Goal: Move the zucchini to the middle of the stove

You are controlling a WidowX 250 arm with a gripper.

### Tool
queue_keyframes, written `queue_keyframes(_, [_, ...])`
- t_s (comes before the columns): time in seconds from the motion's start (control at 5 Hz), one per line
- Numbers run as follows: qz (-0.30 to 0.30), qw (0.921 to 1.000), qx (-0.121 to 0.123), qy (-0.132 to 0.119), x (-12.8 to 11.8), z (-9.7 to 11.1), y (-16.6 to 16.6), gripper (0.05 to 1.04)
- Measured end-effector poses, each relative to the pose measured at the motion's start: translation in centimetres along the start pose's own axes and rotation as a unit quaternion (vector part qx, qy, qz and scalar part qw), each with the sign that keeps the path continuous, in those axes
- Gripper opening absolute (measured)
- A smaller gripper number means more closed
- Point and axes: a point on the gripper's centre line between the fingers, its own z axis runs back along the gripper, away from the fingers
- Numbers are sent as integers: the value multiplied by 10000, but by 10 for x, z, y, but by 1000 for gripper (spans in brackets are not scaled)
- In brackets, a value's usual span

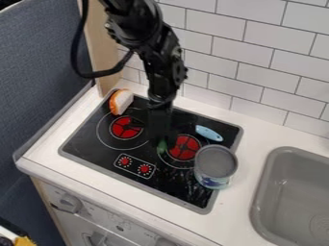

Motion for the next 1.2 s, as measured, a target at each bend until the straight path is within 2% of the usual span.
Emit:
queue_keyframes(0.2, [-262,9993,-99,-241,12,-13,-4,325])
queue_keyframes(0.4, [-560,9974,97,-442,20,-27,3,325])
queue_keyframes(0.6, [-743,9961,161,-438,21,-37,7,325])
queue_keyframes(0.8, [-863,9952,271,-372,20,-38,11,375])
queue_keyframes(1.0, [-932,9947,293,-312,19,-37,13,700])
queue_keyframes(1.2, [-983,9945,237,-278,24,-36,15,969])
